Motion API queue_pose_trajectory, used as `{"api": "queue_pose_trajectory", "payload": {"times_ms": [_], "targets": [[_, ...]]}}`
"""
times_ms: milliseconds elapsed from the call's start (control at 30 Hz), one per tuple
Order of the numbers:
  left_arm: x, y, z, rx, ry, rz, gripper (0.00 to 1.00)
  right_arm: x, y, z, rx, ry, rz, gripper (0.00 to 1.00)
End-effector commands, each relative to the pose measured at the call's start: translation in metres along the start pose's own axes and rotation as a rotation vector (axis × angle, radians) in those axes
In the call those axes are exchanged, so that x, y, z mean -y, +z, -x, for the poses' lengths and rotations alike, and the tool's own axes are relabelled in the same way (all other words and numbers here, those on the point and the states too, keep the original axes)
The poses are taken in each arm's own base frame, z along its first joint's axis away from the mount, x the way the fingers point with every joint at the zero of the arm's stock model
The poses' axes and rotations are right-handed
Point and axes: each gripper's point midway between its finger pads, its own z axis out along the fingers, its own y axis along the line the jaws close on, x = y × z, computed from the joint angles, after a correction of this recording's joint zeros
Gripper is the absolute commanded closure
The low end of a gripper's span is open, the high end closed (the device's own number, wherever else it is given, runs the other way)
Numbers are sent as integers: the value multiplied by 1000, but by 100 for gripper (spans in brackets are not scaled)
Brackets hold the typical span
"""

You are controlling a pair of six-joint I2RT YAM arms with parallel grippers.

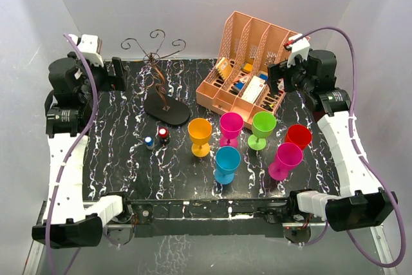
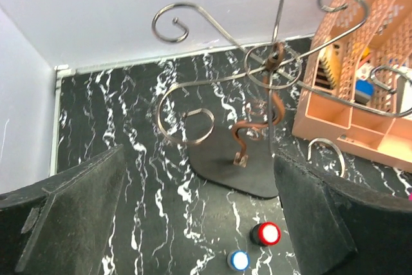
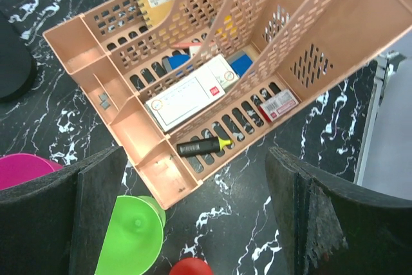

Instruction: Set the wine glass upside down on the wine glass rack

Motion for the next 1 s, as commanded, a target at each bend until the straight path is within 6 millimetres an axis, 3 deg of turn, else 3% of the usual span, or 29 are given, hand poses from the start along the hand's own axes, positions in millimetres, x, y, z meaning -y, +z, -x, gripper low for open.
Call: {"api": "queue_pose_trajectory", "payload": {"times_ms": [0,200,500,700,967], "targets": [[16,0,35,64,23,-111,6,-6,-11,52,146,-83,56,2],[27,14,58,83,18,-194,11,-17,-16,67,181,-108,121,2],[46,44,69,33,38,-279,19,-21,-14,69,187,-119,148,2],[77,80,47,-70,124,-305,23,-22,-12,61,175,-116,150,2],[85,117,25,-136,145,-222,35,-24,-7,50,156,-111,158,2]]}}
